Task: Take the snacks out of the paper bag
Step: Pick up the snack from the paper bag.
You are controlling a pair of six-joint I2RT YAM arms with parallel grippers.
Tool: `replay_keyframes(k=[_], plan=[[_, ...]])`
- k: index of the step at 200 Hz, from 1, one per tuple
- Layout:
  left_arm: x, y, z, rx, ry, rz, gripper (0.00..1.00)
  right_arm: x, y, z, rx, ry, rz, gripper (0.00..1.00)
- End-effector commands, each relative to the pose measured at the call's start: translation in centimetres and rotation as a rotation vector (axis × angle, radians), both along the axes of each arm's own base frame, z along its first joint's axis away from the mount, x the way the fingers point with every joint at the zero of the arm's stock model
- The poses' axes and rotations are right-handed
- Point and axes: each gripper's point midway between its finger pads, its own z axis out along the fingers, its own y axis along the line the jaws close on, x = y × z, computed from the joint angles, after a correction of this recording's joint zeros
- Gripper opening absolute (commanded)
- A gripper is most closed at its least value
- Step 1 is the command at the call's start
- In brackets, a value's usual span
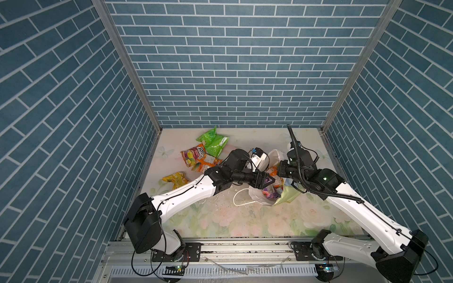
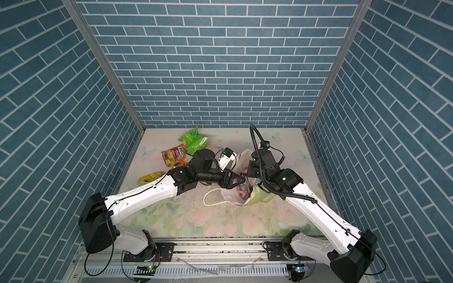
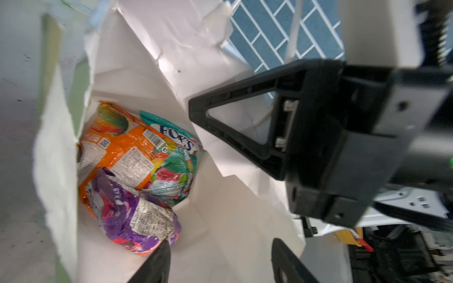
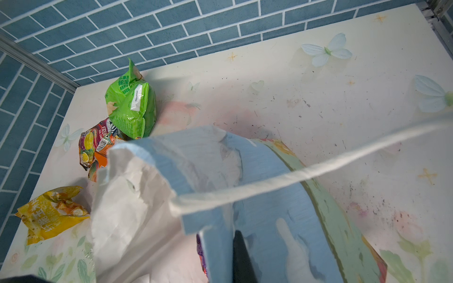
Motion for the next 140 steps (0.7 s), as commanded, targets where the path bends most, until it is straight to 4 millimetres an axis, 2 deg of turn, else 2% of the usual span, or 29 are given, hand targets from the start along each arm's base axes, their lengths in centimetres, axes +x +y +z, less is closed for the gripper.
replay_keyframes(k=[1, 22, 62, 140], plan=[[1.0, 0.5, -2.2, 0.087, -0.037, 0.062, 0.76, 0.1, -0.2, 1.0, 0.055, -0.035, -0.027, 0.00], [1.7, 0.7, -3.5, 0.130, -0.051, 0.097, 0.85, 0.0, 0.0, 1.0, 0.075, -0.042, -0.023, 0.00], [2.7, 0.4, -5.9, 0.186, -0.049, 0.135, 0.85, 0.1, 0.0, 1.0, 0.084, -0.046, -0.027, 0.00], [4.1, -2.2, -11.3, 0.293, -0.026, 0.149, 0.82, 0.1, 0.2, 1.0, 0.107, -0.057, -0.026, 0.00]])
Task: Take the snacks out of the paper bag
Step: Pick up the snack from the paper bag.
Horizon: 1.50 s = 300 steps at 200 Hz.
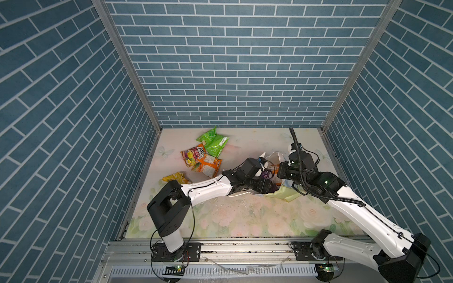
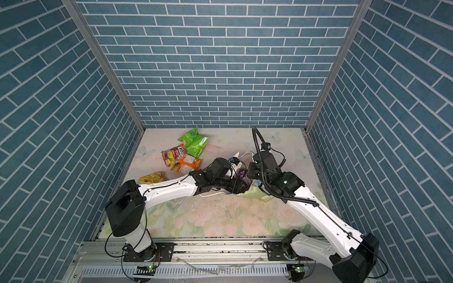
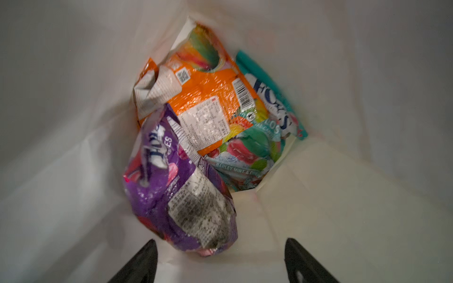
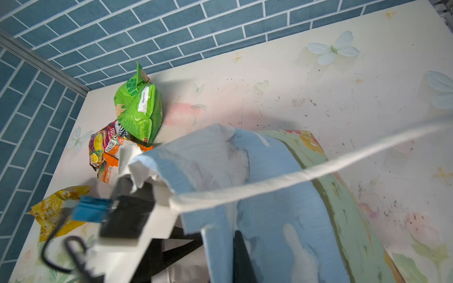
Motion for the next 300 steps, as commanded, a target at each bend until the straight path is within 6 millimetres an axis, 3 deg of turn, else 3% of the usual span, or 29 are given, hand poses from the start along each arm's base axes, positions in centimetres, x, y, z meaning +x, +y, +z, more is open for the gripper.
replay_keyframes(k=[1, 27, 37, 74, 100, 132, 245, 300], plan=[[1.1, -0.9, 0.3, 0.012, -0.042, 0.020, 0.82, 0.5, 0.1, 1.2, 0.063, -0.041, -0.031, 0.00], [2.2, -1.4, -0.5, 0.026, -0.051, 0.053, 0.80, 0.6, 0.4, 1.1, 0.066, -0.034, -0.024, 0.00], [2.4, -1.7, -0.6, 0.025, -0.054, 0.058, 0.74, 0.6, 0.5, 1.1, 0.066, -0.034, -0.019, 0.00], [3.4, -2.6, -0.9, 0.024, -0.067, 0.070, 0.34, 0.6, 0.4, 1.1, 0.063, -0.033, -0.021, 0.00], [3.7, -3.0, -1.4, 0.039, -0.064, 0.064, 0.00, 0.5, 0.3, 0.9, 0.059, -0.027, -0.023, 0.00], [3.5, -3.1, 0.0, 0.015, -0.075, 0.054, 0.00, 0.3, 0.1, 0.6, 0.052, -0.017, -0.029, 0.00], [2.8, 0.2, 10.5, -0.057, -0.256, 0.059, 0.00, 0.5, -0.4, 1.1, 0.019, -0.017, -0.049, 0.00], [2.7, 3.5, 14.9, -0.100, -0.314, 0.110, 0.00, 0.5, -0.7, 1.7, 0.012, -0.038, -0.051, 0.00]])
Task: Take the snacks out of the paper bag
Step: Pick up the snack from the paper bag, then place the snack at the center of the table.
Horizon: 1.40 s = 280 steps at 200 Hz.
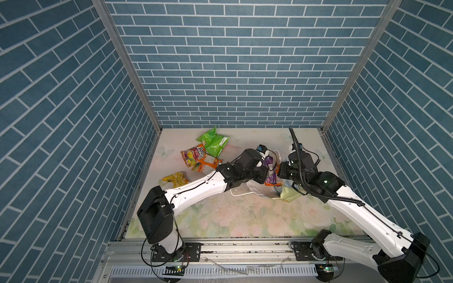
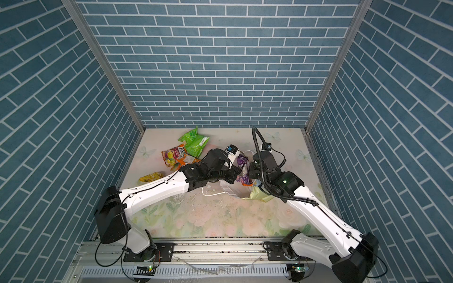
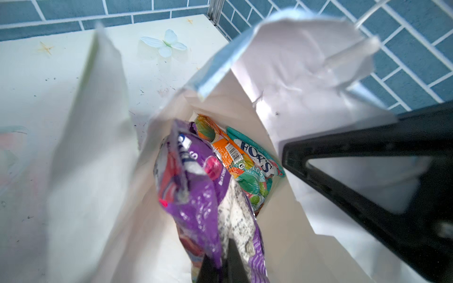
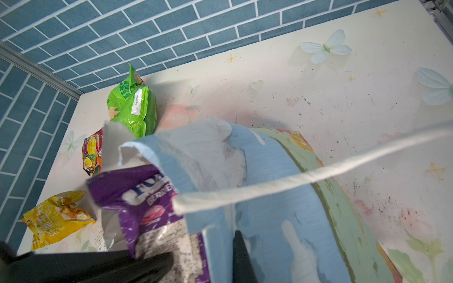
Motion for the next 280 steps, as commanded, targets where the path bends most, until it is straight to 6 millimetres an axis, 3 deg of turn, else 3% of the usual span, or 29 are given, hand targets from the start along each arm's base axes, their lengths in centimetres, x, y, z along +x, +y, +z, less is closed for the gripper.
replay_keyframes(k=[1, 50, 80, 100, 129, 170, 229, 247, 280], plan=[[0.5, 1.9, 4.5, -0.064, -0.082, 0.033, 0.00, 0.3, -0.3, 2.0, 0.024, -0.044, -0.026, 0.00], [0.0, 6.3, 11.2, -0.176, -0.169, 0.094, 0.00, 0.4, -0.4, 2.3, 0.007, -0.046, -0.025, 0.00], [0.4, 9.7, 13.1, -0.190, -0.197, 0.174, 0.00, 0.5, -0.5, 2.4, -0.024, -0.036, -0.022, 0.00], [1.1, 12.2, 13.2, -0.188, -0.202, 0.243, 0.00, 0.5, -0.4, 2.4, -0.045, -0.021, -0.012, 0.00], [3.1, 15.8, 10.6, -0.119, -0.158, 0.380, 0.00, 0.7, 0.0, 2.7, -0.067, -0.013, 0.014, 0.00], [6.0, 19.8, 3.8, -0.048, -0.084, 0.570, 0.00, 1.0, 0.3, 3.4, -0.119, -0.003, 0.043, 0.00], [9.6, 20.9, -5.1, -0.021, 0.052, 0.660, 0.00, 0.9, 0.2, 3.5, -0.139, 0.022, 0.048, 0.00], [10.6, 21.0, -6.6, -0.013, 0.093, 0.665, 0.06, 0.8, 0.2, 3.4, -0.143, 0.027, 0.048, 0.00], [12.2, 21.8, -7.1, -0.015, 0.104, 0.686, 0.28, 1.0, 0.0, 2.9, -0.168, 0.042, 0.041, 0.00]])
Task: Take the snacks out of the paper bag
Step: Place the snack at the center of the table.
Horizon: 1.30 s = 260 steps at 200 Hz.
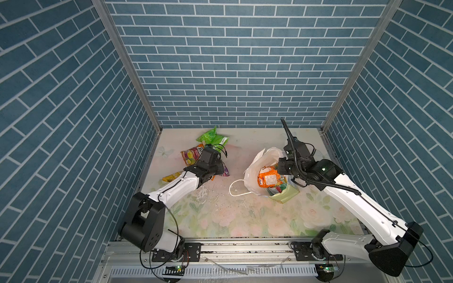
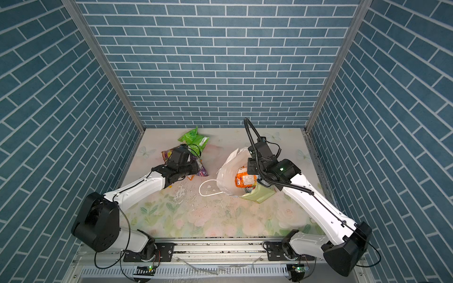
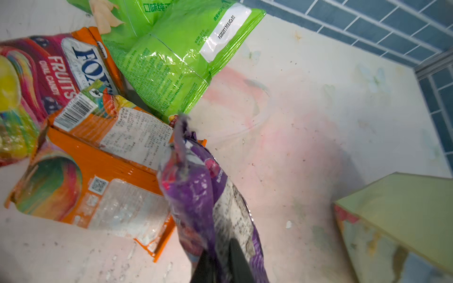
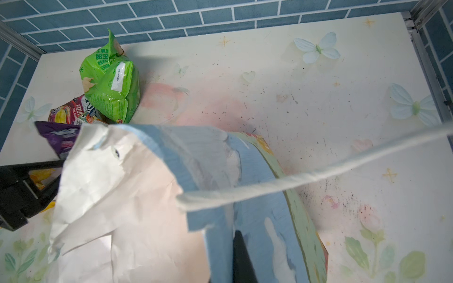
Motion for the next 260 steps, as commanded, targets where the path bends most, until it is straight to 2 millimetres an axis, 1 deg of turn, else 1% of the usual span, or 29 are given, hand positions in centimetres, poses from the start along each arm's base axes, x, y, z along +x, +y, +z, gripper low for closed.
replay_keyframes(k=[1, 22, 26, 41, 50, 53, 55, 91, 108, 133, 151, 168, 184, 196, 212, 231, 246, 260], plan=[[2.6, -0.2, 3.1, -0.059, -0.095, 0.011, 0.29, 0.6, 0.0, 1.5, 0.000, -0.037, -0.011, 0.00], [3.2, -0.1, 3.7, -0.058, -0.105, 0.005, 0.48, 0.9, 0.0, 1.3, -0.012, -0.027, -0.012, 0.00], [3.2, -0.1, 3.8, -0.058, -0.105, 0.003, 0.53, 0.9, 0.0, 1.2, -0.015, -0.023, -0.010, 0.00], [3.2, -0.2, 4.6, -0.066, -0.114, -0.005, 0.81, 1.1, 0.2, 1.1, -0.027, -0.012, -0.004, 0.00], [3.0, -0.3, 5.4, -0.079, -0.131, -0.009, 0.91, 1.2, 0.1, 1.0, -0.040, -0.006, -0.006, 0.00], [2.9, -0.3, 5.6, -0.084, -0.138, -0.010, 0.97, 1.2, 0.0, 0.9, -0.047, -0.003, -0.007, 0.00], [2.8, -0.3, 5.8, -0.087, -0.143, -0.010, 0.99, 1.3, 0.0, 0.9, -0.050, -0.003, -0.009, 0.00], [1.3, 0.3, 8.7, -0.117, -0.210, -0.015, 1.00, 2.3, -1.3, 0.9, -0.117, 0.013, -0.034, 0.00], [0.6, 0.6, 10.1, -0.122, -0.242, -0.018, 1.00, 2.8, -2.2, 1.2, -0.160, 0.025, -0.052, 0.00], [-0.2, 1.0, 11.5, -0.116, -0.267, -0.025, 1.00, 3.7, -3.7, 1.9, -0.247, 0.021, -0.075, 0.00], [-0.6, 1.3, 12.3, -0.124, -0.288, -0.026, 1.00, 4.8, -5.1, 2.8, -0.316, 0.001, -0.095, 0.00], [-0.9, 1.4, 12.5, -0.122, -0.293, -0.028, 1.00, 6.2, -6.4, 3.8, -0.380, -0.021, -0.111, 0.00], [-1.1, 1.4, 12.5, -0.120, -0.292, -0.030, 1.00, 7.6, -7.2, 4.8, -0.438, -0.049, -0.108, 0.00], [-1.1, 1.5, 12.5, -0.120, -0.295, -0.029, 1.00, 8.7, -7.6, 5.9, -0.469, -0.074, -0.115, 0.00], [-1.2, 1.5, 12.4, -0.120, -0.293, -0.028, 1.00, 10.4, -7.5, 7.2, -0.512, -0.107, -0.106, 0.00], [-1.3, 1.5, 12.3, -0.119, -0.291, -0.028, 0.99, 12.4, -6.5, 7.8, -0.548, -0.130, -0.071, 0.00], [-1.4, 1.6, 12.2, -0.118, -0.290, -0.027, 1.00, 13.7, -5.3, 7.1, -0.554, -0.118, -0.042, 0.00], [-1.5, 1.7, 12.1, -0.117, -0.285, -0.028, 1.00, 14.6, -4.3, 5.7, -0.555, -0.092, -0.015, 0.00]])
